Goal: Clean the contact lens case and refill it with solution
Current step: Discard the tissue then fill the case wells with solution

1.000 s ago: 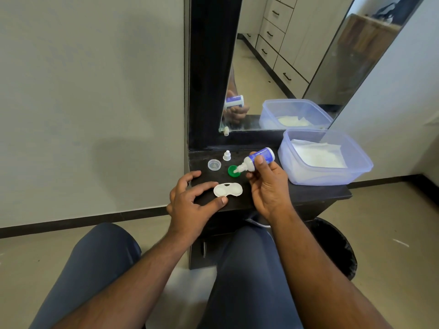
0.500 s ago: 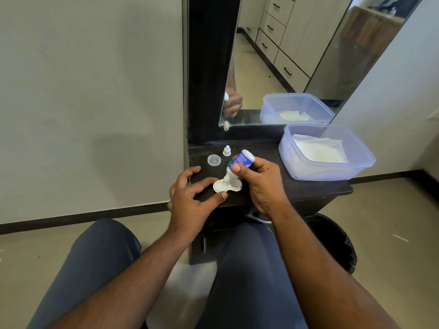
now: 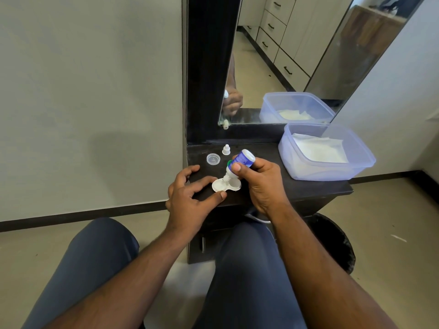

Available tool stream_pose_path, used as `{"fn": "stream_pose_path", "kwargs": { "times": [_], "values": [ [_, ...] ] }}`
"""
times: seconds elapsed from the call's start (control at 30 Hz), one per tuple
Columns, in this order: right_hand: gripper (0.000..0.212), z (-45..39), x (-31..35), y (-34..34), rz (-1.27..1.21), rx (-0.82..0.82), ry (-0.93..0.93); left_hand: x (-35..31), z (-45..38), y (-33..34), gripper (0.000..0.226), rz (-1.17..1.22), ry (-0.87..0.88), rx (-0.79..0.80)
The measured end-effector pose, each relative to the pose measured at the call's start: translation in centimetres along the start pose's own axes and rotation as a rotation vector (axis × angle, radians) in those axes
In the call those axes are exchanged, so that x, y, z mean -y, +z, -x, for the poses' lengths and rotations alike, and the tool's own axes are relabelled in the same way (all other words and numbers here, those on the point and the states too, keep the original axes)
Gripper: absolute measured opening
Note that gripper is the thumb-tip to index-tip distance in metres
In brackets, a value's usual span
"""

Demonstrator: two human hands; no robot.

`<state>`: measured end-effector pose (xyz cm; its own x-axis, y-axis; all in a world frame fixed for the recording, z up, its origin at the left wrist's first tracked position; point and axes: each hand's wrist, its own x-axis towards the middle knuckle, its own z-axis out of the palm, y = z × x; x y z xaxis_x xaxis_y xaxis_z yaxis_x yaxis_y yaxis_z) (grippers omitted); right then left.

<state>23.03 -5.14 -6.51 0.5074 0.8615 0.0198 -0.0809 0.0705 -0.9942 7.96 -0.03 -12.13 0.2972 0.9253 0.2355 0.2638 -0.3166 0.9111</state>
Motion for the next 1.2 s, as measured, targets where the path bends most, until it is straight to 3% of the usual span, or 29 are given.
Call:
{"fn": "stream_pose_path", "kwargs": {
  "times": [0.23,0.5,0.73,0.9,1.2],
  "values": [
    [0.009,0.1,0.1,0.1,-0.058,-0.023,-0.006,-0.2,0.2,0.0,0.043,-0.008,-0.012,-0.001],
    [0.034,-1.1,1.5,-0.4,-0.613,-0.310,0.171,-0.5,0.1,-0.4,0.035,-0.021,0.002,0.012],
    [0.025,-1.0,2.4,-1.3,-0.321,-0.230,0.101,-0.6,0.2,-0.4,0.034,-0.012,-0.010,0.018],
    [0.027,-1.0,1.5,-1.5,-0.317,-0.237,0.081,-0.4,0.1,-0.3,0.037,0.008,-0.008,0.011],
    [0.018,-1.0,0.4,-2.0,-0.060,-0.146,-0.020,-0.3,0.1,-0.3,0.032,0.013,-0.006,0.015]
  ]
}}
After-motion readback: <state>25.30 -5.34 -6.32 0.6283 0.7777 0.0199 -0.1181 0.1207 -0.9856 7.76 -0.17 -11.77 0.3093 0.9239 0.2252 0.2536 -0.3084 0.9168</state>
